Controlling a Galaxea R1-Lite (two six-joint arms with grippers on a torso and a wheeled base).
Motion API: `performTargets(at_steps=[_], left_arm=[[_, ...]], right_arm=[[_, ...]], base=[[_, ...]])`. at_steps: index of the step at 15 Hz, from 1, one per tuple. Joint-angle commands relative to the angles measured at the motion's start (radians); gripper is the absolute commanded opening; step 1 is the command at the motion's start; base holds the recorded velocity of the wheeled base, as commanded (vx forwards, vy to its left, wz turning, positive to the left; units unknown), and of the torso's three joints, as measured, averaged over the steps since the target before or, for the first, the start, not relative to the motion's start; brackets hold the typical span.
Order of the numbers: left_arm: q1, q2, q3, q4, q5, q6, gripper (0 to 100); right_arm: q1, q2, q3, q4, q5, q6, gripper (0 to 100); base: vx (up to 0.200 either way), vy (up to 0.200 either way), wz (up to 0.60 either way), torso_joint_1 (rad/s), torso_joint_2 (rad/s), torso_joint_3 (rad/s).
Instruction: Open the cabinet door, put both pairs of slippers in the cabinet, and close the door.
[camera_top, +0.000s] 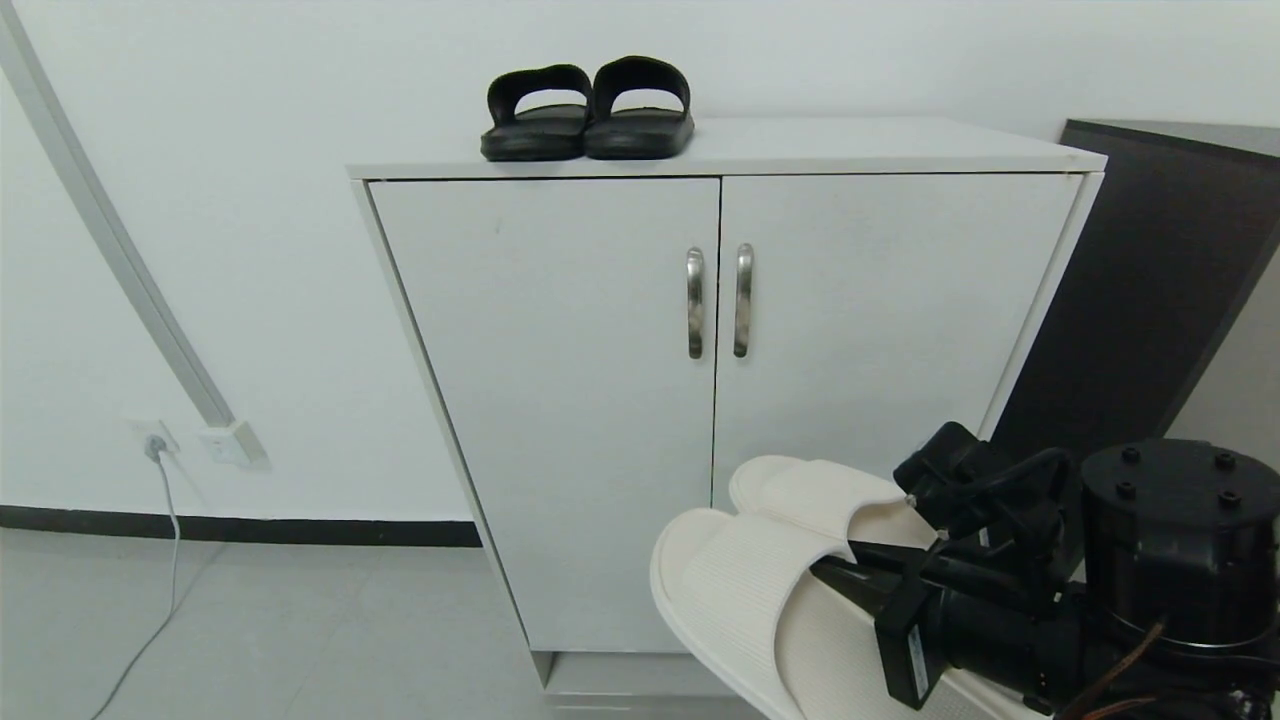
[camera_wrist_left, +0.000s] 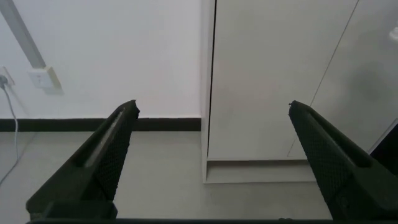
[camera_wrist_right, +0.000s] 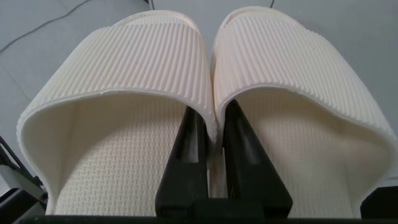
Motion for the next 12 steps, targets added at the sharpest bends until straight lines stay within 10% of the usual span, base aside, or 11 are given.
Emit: performTargets(at_steps=[1,2,8,12], left_arm=[[-0.011,0.055,-0.107,0.005,-0.014,-0.066,100],[-0.02,0.144,-0.203,0.016,-0.051,-0.138,100],[-0.037,0.592,-0.282,-0.185,-0.434,-0.136,100],[-0.147,0.918,-0.338,-0.46,-0.459,-0.115,100]], right_arm=[[0.0,0.004,0.001,-0.002,0.0,0.001,0],[0.0,0.004,0.001,-0.002,0.0,0.001,0],[-0.006,0.006,0.002,-0.002,-0.002,0.001,0],[-0.006,0.001,0.004,-0.002,-0.002,-0.001,0]], base=[[0.0,0.0,0.0,-0.007,0.24,0.222],[0.0,0.0,0.0,0.002,0.14,0.129],[0.0,0.0,0.0,0.001,0.02,0.023],[0.0,0.0,0.0,0.0,0.0,0.0]])
